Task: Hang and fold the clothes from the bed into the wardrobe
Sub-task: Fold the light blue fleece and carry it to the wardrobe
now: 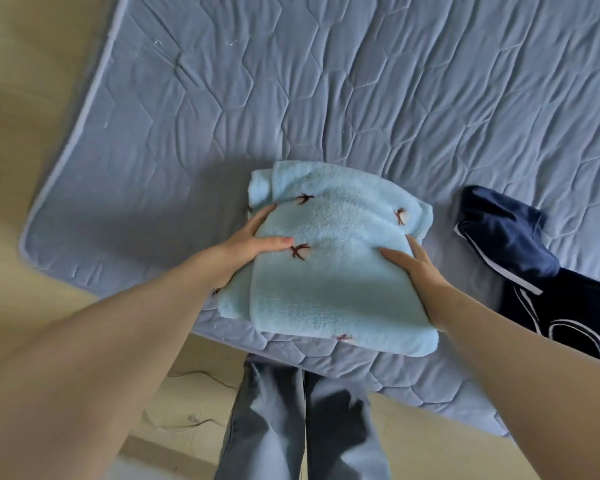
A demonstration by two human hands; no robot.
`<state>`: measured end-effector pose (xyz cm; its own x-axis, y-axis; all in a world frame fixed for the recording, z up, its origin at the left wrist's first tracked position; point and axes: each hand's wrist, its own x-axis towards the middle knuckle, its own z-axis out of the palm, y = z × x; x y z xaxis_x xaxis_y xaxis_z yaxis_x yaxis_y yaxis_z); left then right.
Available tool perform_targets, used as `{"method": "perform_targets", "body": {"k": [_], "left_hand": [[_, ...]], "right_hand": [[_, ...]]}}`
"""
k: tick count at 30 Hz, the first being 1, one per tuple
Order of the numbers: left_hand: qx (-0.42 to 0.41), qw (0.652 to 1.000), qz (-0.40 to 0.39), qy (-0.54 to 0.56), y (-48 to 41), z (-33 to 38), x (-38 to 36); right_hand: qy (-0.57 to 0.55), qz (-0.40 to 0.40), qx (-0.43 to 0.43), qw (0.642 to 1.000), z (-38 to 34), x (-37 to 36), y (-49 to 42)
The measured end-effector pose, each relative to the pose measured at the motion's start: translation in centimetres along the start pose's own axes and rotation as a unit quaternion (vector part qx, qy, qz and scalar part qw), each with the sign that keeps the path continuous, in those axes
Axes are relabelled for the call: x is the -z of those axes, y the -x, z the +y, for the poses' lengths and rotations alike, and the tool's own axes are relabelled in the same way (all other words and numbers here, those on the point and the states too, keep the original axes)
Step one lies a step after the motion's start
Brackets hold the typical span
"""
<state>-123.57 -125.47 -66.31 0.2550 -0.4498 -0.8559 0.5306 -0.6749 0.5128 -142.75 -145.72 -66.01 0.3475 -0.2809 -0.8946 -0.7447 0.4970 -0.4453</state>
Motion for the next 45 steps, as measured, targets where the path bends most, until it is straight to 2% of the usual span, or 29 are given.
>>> {"method": "perform_targets", "body": {"k": [7,16,22,26,35,39,45], "left_hand": [[0.001,0.997,0.034,0.071,7.2,-1.7,-0.2],[-0.074,0.979,0.118,0.146,19.0,2.8,5.5],[-0.142,0.962,0.160,0.171,27.0,5.7,11.1],[-0.183,0.940,0.230,0.175,33.0,5.5,17.0],[-0.249,0.900,0.289,0.211,44.9,1.3,33.0],[-0.250,0.881,0.337,0.217,50.6,-1.7,41.2],[-0.276,0.843,0.405,0.225,58.0,-5.7,51.7]], "right_hand": [[-0.002,-0.030,-0.026,0.999,-0.4,-0.9,4.6],[0.048,-0.131,0.074,0.987,-10.5,-7.2,10.2],[0.101,-0.170,0.149,0.969,-18.4,-14.7,15.3],[0.147,-0.210,0.194,0.947,-22.3,-22.4,18.7],[0.176,-0.247,0.244,0.921,-26.3,-43.2,27.3],[0.195,-0.296,0.241,0.904,-26.6,-53.2,31.2],[0.246,-0.367,0.259,0.859,-27.9,-67.7,35.7]]}}
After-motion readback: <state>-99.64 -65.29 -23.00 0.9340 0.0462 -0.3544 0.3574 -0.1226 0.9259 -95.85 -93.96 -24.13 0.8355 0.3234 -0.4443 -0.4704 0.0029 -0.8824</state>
